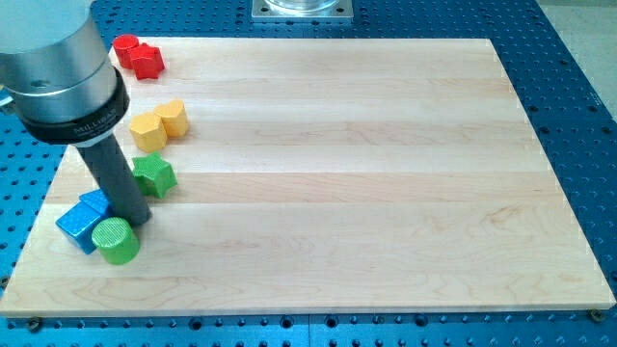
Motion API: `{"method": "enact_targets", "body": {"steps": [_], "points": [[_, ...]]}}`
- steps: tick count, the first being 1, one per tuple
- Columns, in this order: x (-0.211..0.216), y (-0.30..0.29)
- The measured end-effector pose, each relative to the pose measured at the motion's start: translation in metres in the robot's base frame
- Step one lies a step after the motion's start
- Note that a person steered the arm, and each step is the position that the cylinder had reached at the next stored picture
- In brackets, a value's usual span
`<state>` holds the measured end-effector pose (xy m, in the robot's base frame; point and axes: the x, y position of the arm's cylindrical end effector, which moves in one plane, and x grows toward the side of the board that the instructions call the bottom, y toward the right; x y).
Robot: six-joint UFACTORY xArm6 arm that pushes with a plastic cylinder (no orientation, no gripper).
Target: Push the green star into the green circle
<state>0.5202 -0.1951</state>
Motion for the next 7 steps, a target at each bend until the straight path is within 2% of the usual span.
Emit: {"method": "enact_targets", "body": {"steps": [2, 5, 6, 7], "points": [[0.02, 0.008], [0.041, 0.087], [0.009, 0.111], [-0.061, 0.118]]}}
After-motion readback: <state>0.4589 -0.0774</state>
